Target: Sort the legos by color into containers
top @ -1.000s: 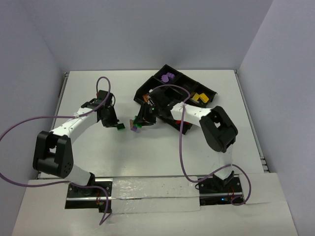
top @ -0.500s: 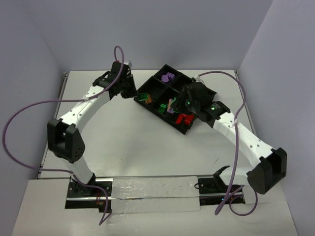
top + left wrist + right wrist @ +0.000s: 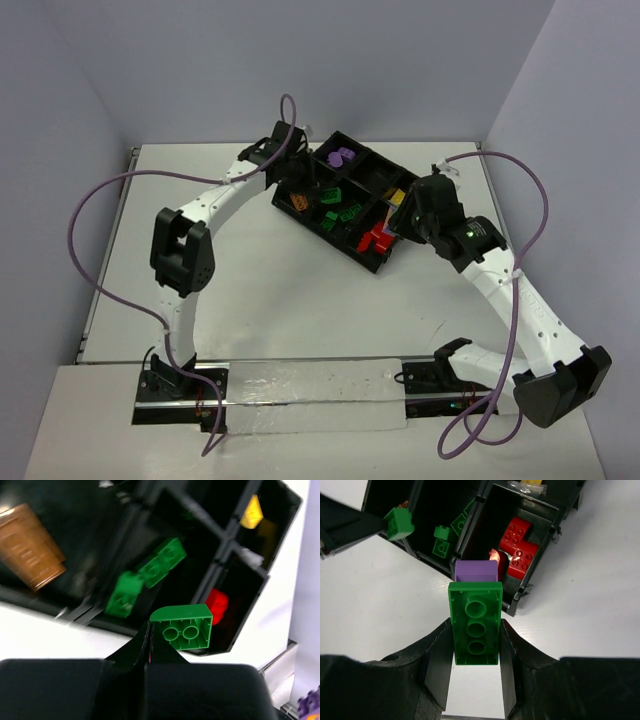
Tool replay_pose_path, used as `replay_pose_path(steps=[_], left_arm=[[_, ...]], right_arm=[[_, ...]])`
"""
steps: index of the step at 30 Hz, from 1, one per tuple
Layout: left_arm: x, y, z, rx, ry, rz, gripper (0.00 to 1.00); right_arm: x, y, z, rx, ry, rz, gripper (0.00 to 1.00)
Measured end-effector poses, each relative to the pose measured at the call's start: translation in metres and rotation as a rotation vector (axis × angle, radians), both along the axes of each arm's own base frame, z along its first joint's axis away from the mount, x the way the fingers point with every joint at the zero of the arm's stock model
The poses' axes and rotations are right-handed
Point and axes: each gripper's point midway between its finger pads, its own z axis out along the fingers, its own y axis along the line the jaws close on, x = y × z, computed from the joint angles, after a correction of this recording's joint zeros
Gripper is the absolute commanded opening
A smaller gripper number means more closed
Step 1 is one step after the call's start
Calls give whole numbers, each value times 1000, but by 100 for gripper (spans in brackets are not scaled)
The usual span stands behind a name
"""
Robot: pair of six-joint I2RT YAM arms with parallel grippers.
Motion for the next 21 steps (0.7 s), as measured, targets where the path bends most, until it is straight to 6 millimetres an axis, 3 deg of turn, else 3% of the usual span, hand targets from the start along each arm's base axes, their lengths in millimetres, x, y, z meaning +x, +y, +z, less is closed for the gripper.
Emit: replay_pose_path(steps=[3,7,9,16,19,21], left_arm=[[1,-17,-7,-12,14,-15,38],[3,-23,-19,-3,34,-9,71],[3,-22,-22,1,44,1,79],[-3,-12,-13,9,35,-6,74],[-27,2,6,-56,33,-57,73],[-50,25,25,-145,40,-89,73]], right_arm=[[-2,-2,-2,-10,11,-1,0],[-4,-3,-3,-17,17,1,0],[-5,-3,-3,-19,16,3,0],[-6,10,1,25,11,70,0],[-3,34,8,111,-2,173,0],[0,56,15,192,-13,262,0]])
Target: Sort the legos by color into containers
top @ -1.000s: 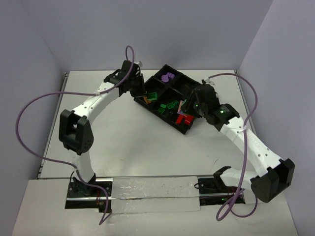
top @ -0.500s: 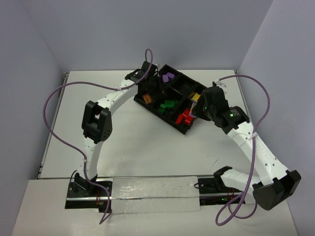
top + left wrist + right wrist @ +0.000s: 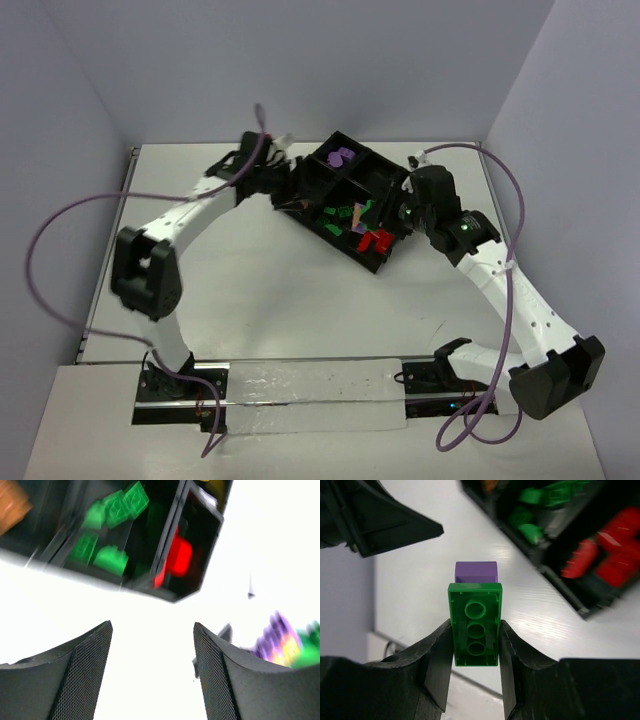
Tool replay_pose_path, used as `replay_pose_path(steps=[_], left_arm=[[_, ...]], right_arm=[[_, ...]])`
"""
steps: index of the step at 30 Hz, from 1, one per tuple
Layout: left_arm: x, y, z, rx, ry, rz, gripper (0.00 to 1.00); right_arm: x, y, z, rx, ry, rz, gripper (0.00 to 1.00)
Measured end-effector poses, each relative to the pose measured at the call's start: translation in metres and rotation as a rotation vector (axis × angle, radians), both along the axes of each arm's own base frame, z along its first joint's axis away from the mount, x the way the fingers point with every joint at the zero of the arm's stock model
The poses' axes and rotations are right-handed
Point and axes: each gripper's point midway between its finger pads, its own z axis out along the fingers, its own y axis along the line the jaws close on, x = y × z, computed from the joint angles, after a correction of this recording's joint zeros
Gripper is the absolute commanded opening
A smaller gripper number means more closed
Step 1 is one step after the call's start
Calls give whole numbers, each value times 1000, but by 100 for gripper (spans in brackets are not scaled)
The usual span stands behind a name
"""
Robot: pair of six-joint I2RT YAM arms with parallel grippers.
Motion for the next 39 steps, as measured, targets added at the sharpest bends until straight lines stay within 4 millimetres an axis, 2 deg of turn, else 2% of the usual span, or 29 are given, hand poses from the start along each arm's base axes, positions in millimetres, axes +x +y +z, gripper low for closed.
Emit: replay_pose_path(steps=[2,5,7,13,19,30,37,39], left_arm=[[-15,35,19,-89,0,14,73],[-17,83,51,-222,-72,53,73],[-23,101,64,-279,-111,50,73],[-61,88,88,-422,-154,-130,75],[-80,82,110,-543,-187,-234,74],[-98,79,150,-647,-239,-349,72],[-112,68,173,-701,-279,-423,69],[-116,65,178,-707,-285,-440,65]], right_arm=[[3,22,6,83,-3,92,0],[8,54,18,213,-6,219,0],[12,72,28,291,-13,290,0],[23,107,55,449,-57,451,0],[23,126,74,537,-81,573,0],[6,138,100,633,-118,720,0],[-8,148,101,647,-102,803,0],[-11,150,100,648,-94,816,0]])
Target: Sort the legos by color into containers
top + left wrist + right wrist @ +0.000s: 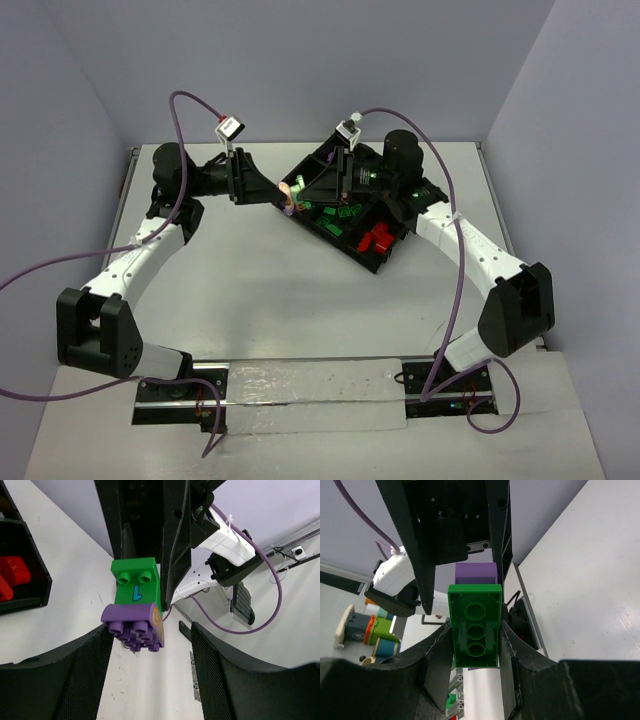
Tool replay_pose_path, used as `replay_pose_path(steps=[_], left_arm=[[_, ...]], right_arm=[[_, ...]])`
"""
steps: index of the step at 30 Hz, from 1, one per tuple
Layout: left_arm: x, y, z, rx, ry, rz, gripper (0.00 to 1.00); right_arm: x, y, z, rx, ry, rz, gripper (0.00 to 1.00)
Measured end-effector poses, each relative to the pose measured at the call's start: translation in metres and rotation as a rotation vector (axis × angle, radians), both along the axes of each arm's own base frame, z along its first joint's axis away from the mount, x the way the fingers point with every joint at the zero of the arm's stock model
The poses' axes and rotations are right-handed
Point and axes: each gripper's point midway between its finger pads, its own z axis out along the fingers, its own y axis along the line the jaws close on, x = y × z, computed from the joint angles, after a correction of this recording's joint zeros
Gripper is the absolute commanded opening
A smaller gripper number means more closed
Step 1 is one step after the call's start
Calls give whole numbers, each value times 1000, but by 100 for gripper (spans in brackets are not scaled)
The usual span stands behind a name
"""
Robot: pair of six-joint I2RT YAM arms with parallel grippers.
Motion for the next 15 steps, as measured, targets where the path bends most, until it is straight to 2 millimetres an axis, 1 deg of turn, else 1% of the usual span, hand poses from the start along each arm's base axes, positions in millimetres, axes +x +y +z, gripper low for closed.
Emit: replay_pose_path(steps=[5,8,10,11,13,14,15], left_arm=[[-2,-4,3,-5,-3,-14,47],[-3,-5,2,-5,8,-18,43],[-3,-6,2,-4,18,-20,37],[-3,-6,2,-4,25,-21,30],[-3,-6,2,-5,39,-22,7],[-3,-6,2,-5,40,-22,1],[-3,-6,2,-5,40,-22,0]], right_arm=[[-5,2,8,11,-29,27,0],[-7,4,10,14,-36,35,0],[-7,4,10,15,-39,37,0],[-7,4,10,15,-43,38,0],[-7,4,9,15,-53,39,0],[-7,4,9,15,-55,39,0],[-6,4,9,14,-57,38,0]])
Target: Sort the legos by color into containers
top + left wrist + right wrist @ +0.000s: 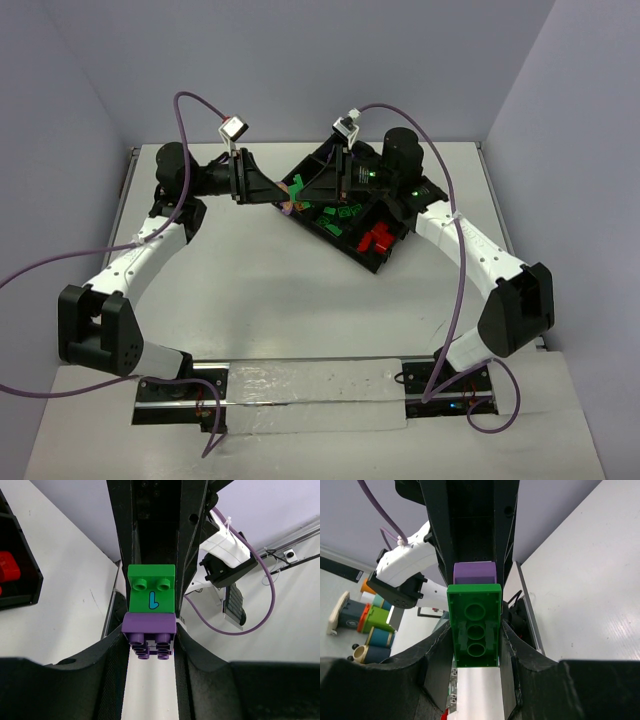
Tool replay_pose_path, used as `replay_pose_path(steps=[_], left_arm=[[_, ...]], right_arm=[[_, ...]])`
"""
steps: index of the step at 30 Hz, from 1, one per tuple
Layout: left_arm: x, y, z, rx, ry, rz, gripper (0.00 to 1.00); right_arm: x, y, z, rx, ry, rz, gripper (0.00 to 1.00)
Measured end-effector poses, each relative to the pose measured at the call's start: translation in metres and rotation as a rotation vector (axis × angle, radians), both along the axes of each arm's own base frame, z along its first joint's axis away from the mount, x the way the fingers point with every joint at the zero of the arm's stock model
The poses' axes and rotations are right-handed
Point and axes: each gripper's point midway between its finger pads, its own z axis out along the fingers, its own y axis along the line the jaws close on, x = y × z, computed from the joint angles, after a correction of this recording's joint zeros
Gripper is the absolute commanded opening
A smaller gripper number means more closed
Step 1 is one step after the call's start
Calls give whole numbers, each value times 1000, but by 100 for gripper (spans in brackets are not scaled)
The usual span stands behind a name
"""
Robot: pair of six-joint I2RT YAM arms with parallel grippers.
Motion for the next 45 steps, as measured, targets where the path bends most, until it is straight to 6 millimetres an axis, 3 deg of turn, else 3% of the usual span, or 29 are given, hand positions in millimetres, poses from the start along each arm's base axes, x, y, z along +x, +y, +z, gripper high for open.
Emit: replay_pose_path(steps=[8,19,22,27,31,35,38,41,45], left_arm=[[8,0,-4,1,12,40,0],[35,20,-36,21,116,152,0],[68,15,-32,59,140,227,0],[150,1,-19,124,99,383,0],[208,-18,-37,180,135,433,0],[255,-48,-77,225,182,437,0],[280,-70,-109,239,212,439,0],[290,-85,-143,250,272,446,0],[307,-101,-170,226,307,477,0]], right_arm=[[12,-7,-4,-18,-10,-90,0],[59,-57,-34,-127,79,-466,0],[71,-79,-46,-210,109,-645,0],[71,-121,-49,-295,99,-882,0],[63,-146,-41,-317,67,-994,0],[53,-167,-33,-341,28,-1073,0],[50,-175,-34,-369,15,-1100,0],[49,-178,-41,-407,21,-1106,0],[46,-182,-50,-454,31,-1106,0]])
